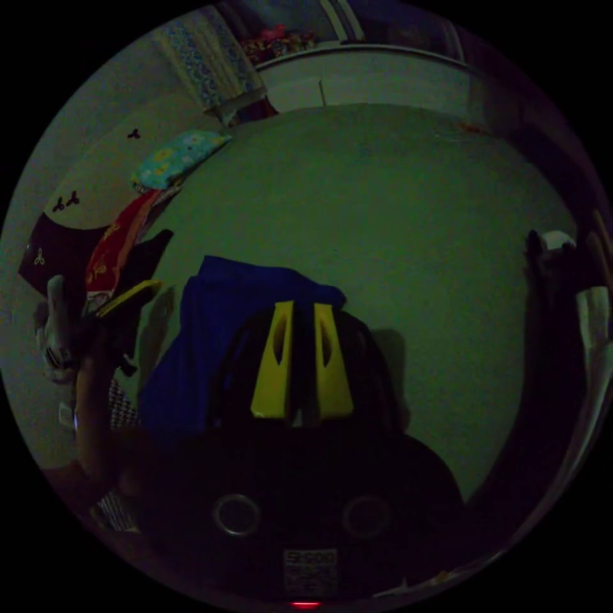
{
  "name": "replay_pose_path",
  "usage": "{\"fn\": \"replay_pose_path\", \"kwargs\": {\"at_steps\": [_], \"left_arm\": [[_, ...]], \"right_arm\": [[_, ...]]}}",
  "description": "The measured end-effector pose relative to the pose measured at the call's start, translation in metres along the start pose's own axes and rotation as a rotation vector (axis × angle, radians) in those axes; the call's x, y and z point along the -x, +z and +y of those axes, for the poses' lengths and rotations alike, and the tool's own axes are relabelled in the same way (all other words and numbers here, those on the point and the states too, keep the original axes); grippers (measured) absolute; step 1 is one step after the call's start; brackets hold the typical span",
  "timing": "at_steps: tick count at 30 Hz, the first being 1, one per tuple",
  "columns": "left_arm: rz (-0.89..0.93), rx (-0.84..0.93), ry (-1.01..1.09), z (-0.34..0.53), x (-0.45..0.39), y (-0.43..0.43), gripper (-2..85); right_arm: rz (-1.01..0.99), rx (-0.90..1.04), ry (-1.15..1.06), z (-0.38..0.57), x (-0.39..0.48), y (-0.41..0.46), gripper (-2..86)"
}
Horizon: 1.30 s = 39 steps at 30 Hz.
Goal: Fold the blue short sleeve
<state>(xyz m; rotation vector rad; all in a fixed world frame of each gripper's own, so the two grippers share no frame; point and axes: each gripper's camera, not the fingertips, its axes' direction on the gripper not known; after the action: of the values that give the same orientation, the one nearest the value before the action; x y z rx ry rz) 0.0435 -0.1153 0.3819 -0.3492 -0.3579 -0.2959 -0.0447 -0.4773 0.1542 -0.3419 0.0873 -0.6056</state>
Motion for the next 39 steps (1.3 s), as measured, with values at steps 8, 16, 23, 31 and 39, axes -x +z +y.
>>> {"fn": "replay_pose_path", "kwargs": {"at_steps": [8,16,23,31,39], "left_arm": [[0.21,0.02,0.17,0.075,0.0,-0.038,9.8],[0.181,0.139,0.215,0.161,-0.014,-0.065,16.1],[0.205,0.126,0.111,0.215,-0.014,-0.077,11.1],[0.175,0.106,0.101,0.264,-0.016,-0.113,4.2],[0.181,0.122,0.009,0.317,-0.011,-0.132,5.4]], "right_arm": [[-0.044,-0.132,-0.103,0.015,0.008,-0.03,5.5],[-0.114,-0.167,-0.105,0.023,0.005,-0.045,6.9],[-0.06,-0.029,-0.096,0.021,0.006,-0.035,6.0],[0.024,0.072,0.016,0.019,0.003,-0.024,-0.9],[-0.052,-0.001,0.045,0.026,-0.004,-0.046,-0.4]]}}
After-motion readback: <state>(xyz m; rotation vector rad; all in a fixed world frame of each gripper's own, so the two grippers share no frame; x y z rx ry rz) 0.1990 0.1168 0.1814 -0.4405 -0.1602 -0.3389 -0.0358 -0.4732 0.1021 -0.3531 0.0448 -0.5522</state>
